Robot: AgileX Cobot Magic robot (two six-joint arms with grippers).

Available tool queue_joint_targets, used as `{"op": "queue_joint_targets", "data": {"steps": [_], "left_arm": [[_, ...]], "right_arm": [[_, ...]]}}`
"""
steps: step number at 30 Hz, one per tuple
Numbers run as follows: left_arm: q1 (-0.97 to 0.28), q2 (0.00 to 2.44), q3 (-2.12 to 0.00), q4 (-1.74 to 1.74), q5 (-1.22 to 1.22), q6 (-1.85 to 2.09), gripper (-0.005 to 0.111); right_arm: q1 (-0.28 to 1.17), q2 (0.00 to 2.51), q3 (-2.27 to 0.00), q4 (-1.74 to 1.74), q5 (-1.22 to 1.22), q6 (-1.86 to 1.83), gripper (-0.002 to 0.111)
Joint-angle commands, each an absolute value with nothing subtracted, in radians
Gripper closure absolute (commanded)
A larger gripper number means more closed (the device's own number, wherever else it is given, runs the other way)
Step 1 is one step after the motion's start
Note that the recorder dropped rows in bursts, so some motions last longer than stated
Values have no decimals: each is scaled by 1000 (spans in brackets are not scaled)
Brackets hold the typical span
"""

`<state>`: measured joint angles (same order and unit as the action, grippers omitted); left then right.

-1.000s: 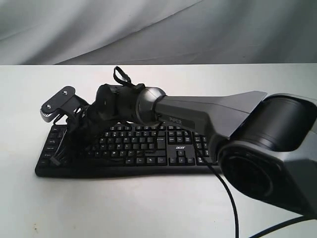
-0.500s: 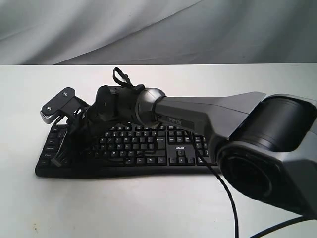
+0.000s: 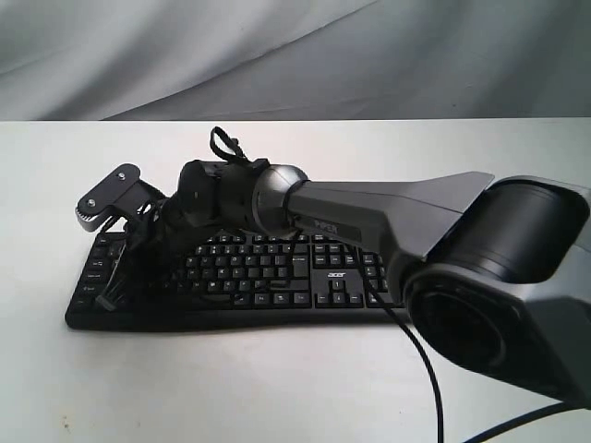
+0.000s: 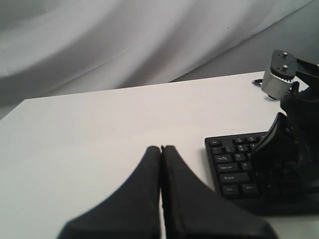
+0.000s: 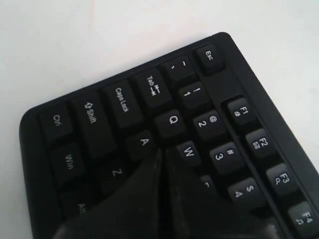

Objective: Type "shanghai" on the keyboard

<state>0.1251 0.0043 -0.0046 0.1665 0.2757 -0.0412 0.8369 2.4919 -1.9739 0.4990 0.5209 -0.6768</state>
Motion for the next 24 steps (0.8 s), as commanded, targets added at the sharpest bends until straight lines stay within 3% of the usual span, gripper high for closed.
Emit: {"op": "queue_joint_targets", "data": {"steps": [1,16,24], "left_arm": [[118,0,0,167,266,-46,107],[118,0,0,167,266,-46,107],[118,0,0,167,266,-46,107]], "right_arm": [[846,2499,-1980,485,530,-680,108],[815,2397,-1967,458,583,-646,108],[768,2236,-1716,461,498,-646,108]]}}
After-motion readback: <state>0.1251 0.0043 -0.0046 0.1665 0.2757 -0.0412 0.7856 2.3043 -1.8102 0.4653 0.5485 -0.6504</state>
